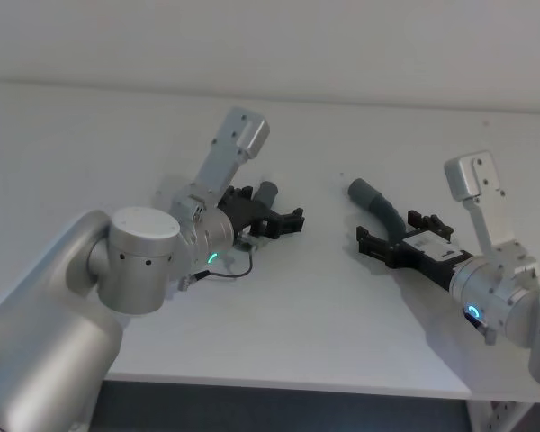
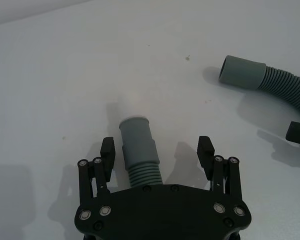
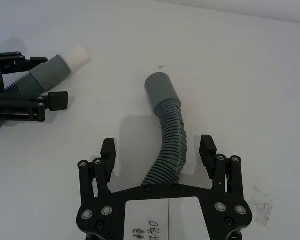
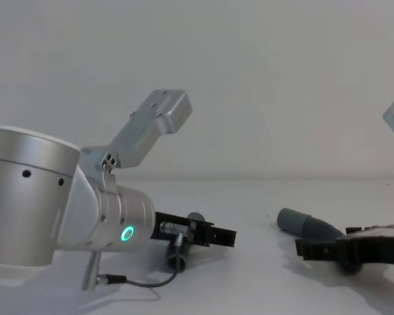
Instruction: Use both hands to pick up one end of the pipe from the table, align the ends, and insert them.
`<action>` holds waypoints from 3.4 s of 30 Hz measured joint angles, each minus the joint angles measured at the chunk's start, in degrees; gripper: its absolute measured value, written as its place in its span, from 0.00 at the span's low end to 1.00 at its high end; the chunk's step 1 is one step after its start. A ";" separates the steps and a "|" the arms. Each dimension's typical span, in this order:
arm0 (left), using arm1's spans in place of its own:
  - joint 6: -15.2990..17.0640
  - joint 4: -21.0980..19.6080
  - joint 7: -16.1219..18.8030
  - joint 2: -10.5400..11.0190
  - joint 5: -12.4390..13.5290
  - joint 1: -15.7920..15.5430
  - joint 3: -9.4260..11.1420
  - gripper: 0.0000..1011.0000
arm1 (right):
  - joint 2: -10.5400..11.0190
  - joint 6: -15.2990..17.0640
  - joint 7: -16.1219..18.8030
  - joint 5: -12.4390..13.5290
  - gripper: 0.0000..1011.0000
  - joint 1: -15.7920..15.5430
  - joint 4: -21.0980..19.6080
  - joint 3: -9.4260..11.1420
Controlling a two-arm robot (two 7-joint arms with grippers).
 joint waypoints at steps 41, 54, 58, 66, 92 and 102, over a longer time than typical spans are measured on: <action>0.10 -1.32 0.56 -1.55 -1.78 3.09 -3.57 0.70 | -0.77 -0.93 -0.22 -0.32 0.43 -0.13 -0.24 0.32; 0.19 -1.32 0.48 -1.65 -1.93 3.21 -3.61 0.36 | -0.81 -1.00 -0.24 -0.31 0.22 -0.12 -0.24 0.32; 0.19 -1.31 0.47 -1.64 -1.93 3.22 -3.64 0.36 | -0.80 -1.00 -0.24 -0.31 0.22 -0.13 -0.24 0.31; 0.19 -1.32 0.46 -1.64 -1.93 3.24 -3.65 0.36 | -0.80 -0.99 -0.23 -0.31 0.22 -0.13 -0.24 0.31; 0.19 -1.31 0.48 -1.64 -1.86 3.26 -3.64 0.36 | -0.80 -0.97 -0.23 -0.32 0.22 -0.12 -0.24 0.31; 0.19 -1.31 0.49 -1.64 -1.85 3.25 -3.64 0.36 | -0.80 -0.97 -0.23 -0.32 0.22 -0.13 -0.24 0.31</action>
